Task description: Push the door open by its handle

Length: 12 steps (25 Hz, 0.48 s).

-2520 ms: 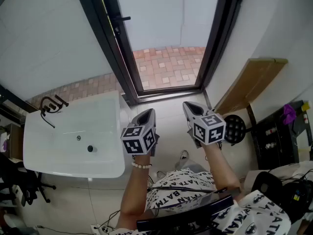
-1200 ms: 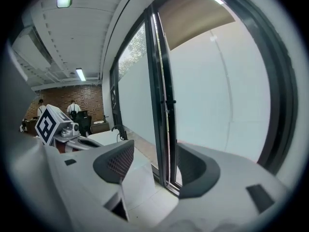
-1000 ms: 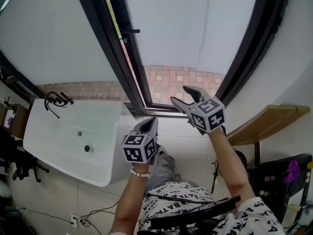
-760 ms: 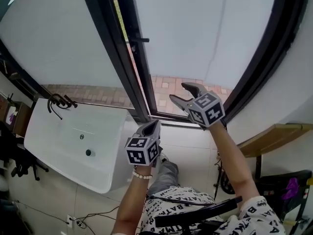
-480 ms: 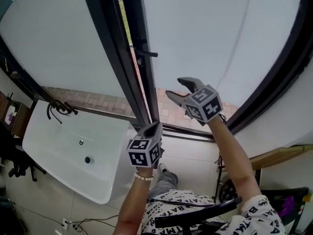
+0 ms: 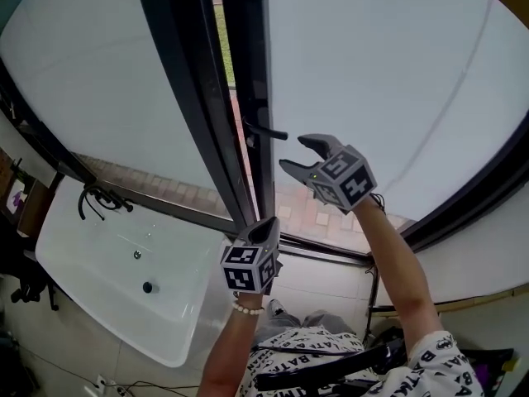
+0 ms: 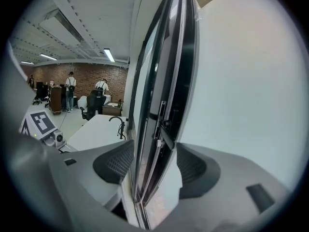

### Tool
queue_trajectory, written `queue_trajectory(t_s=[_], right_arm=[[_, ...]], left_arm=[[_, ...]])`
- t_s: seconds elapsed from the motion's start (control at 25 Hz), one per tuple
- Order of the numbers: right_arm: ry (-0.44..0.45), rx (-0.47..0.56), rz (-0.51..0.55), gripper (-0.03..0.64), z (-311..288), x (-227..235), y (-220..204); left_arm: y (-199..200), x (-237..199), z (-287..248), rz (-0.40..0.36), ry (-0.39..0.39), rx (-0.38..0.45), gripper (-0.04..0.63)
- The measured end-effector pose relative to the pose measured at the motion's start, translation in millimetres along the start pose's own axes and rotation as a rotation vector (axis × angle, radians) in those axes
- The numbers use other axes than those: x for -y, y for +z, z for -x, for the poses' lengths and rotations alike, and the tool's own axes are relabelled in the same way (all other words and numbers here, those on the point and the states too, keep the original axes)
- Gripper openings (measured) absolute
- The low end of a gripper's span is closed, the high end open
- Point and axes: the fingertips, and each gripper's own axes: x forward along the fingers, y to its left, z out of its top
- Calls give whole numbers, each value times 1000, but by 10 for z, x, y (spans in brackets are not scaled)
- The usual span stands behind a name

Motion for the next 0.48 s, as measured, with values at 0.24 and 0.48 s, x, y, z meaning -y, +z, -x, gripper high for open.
queue_trajectory(t_s=[0.24, 0.48], right_arm=[[34, -54, 54, 291, -56, 9, 150], [132, -114, 81, 275, -891, 318, 166]], left_arm=[[73, 32, -9, 6, -7, 16, 0], [315, -371, -532, 48, 9, 35, 0]])
